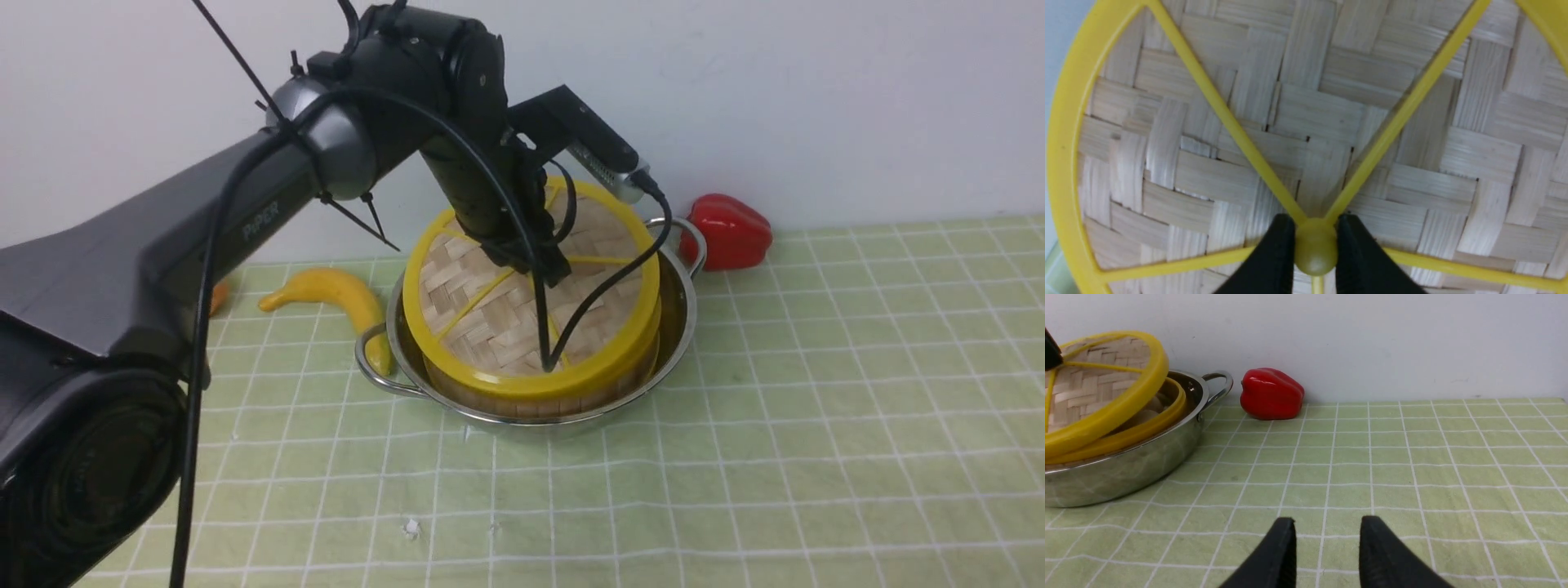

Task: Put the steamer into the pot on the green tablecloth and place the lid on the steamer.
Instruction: 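Place the yellow bamboo steamer lid onto the steamer in the pot with the left gripper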

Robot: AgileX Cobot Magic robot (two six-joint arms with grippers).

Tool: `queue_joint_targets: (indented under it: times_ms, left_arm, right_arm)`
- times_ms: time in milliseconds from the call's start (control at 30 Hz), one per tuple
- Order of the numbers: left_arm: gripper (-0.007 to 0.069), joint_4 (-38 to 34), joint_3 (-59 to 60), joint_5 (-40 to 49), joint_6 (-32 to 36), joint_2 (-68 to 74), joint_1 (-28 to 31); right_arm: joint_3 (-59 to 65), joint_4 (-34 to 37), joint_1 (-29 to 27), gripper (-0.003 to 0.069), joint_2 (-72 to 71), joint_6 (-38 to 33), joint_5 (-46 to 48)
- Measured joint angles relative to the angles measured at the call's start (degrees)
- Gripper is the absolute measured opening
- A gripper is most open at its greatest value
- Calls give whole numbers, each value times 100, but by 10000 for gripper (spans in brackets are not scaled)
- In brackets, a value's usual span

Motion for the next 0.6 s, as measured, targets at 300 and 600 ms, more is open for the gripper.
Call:
queue_joint_targets:
  times_ms: [300, 600]
  left_arm:
    - [120, -36, 0, -211, 62, -1, -1]
    - [120, -53, -14, -196, 50, 65, -1]
  right_arm:
    - [0, 0, 0, 240, 0, 0, 0]
    - [0, 0, 0, 240, 0, 0, 0]
